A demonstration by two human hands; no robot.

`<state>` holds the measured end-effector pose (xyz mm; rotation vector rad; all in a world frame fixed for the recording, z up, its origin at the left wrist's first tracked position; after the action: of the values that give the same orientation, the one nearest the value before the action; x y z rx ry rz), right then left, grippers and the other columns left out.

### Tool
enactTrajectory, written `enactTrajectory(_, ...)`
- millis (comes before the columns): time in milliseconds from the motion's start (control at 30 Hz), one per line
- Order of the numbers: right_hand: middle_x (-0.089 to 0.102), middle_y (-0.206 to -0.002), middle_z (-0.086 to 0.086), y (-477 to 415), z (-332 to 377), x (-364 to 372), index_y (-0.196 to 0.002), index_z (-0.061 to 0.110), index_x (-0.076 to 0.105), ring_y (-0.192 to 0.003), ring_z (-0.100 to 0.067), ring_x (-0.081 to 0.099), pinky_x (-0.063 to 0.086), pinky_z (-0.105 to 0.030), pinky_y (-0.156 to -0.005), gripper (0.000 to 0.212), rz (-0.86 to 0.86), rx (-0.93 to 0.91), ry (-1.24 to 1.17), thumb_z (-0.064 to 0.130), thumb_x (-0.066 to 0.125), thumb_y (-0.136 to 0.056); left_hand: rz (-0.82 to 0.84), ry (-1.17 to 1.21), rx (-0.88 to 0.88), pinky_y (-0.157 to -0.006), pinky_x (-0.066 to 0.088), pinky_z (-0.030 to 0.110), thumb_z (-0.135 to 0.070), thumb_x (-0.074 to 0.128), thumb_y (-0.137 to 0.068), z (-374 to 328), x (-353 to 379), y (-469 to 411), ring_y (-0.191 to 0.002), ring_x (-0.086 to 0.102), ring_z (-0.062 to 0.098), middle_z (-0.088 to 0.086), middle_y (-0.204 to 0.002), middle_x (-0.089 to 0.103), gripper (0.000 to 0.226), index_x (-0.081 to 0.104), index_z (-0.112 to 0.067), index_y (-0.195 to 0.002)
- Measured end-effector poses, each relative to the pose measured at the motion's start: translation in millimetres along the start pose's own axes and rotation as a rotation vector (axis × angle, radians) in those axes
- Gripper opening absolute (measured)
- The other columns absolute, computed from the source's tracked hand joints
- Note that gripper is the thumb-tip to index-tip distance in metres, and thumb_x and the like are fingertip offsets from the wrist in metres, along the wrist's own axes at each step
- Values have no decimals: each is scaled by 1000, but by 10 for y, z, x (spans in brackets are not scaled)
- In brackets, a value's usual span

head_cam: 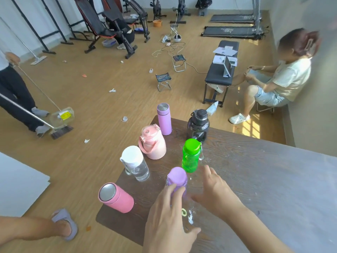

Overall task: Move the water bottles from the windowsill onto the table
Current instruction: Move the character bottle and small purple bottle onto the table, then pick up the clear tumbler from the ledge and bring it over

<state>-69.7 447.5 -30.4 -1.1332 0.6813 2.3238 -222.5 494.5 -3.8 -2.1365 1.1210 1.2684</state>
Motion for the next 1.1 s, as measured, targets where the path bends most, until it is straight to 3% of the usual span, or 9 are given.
enactTrajectory(100, 51, -126, -5, 314, -391, -327, -132, 18, 37, -121, -25, 53, 42, -32, -92, 77, -46, 77, -9, 40, 81, -73, -7, 1, 104, -93, 55, 35, -65, 69, -58, -461, 5, -179, -127, 55, 17, -10, -145, 47, 90, 45, -34, -138)
enactTrajectory(233, 48, -140, 0, 823, -1020, -822, -142, 21, 31, -132, -17, 47, 41, -28, -105, 86, -152, 151, -40, 48, 79, -76, 52, -18, 261, -110, 40, 30, -52, 72, -77, -1242, 245, -372, -140, 36, 8, -16, -153, 31, 80, 36, -36, -146)
enactTrajectory(367, 46, -141, 7, 1468, -1711, -1365, -141, 24, 32, -132, -12, 44, 40, -22, -100, 80, -320, 251, -43, 49, 77, -80, 146, 25, 432, -114, 33, 26, -52, 69, -83, -2134, 700, -416, -143, 26, 1, -23, -152, 23, 76, 30, -42, -147)
enactTrajectory(500, 47, -136, 13, 2379, -2462, -1823, -142, 28, 35, -129, -10, 43, 35, -18, -94, 73, -479, 436, 1, 48, 74, -83, 291, 69, 619, -112, 32, 22, -53, 67, -87, -3128, 1361, -203, -140, 25, -3, -27, -150, 22, 73, 27, -45, -148)
enactTrajectory(600, 52, -130, 7, 3215, -3053, -2044, -138, 25, 43, -124, -17, 49, 42, -29, -95, 72, -578, 621, 44, 41, 80, -79, 443, 108, 775, -113, 30, 22, -48, 68, -88, -3942, 1924, 161, -139, 29, -1, -23, -148, 29, 71, 31, -40, -148)
enactTrajectory(767, 53, -128, -2, 4625, -3772, -2237, -131, 17, 54, -124, -22, 41, 38, -29, -100, 69, -784, 891, 90, 25, 89, -72, 678, 127, 989, -110, 38, 31, -40, 71, -88, -5170, 2816, 989, -134, 43, 12, -13, -147, 40, 71, 34, -34, -149)
enactTrajectory(900, 52, -131, -6, 5320, -4216, -2170, -134, 13, 52, -120, -28, 41, 41, -42, -101, 83, -768, 1081, 103, 34, 91, -64, 863, 91, 1100, -109, 42, 39, -36, 76, -84, -5861, 3487, 1594, -133, 47, 23, -2, -145, 43, 80, 31, -30, -150)
enactTrajectory(1100, 42, -147, -4, 5574, -4905, -1710, -154, 22, 24, -137, -22, 34, 33, -37, -112, 108, -630, 1144, -216, 34, 88, -67, 891, -121, 1234, -102, 46, 50, -43, 77, -81, -6296, 4302, 2012, -125, 48, 33, 5, -141, 40, 92, 24, -26, -153)
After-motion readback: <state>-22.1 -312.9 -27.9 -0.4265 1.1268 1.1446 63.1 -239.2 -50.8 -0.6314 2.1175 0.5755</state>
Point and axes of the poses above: each hand's wrist, its own y-axis away from the middle knuckle, its own x-axis out of the palm, z = x × y, the point moved 10 cm from there along -y, towards the middle knuckle
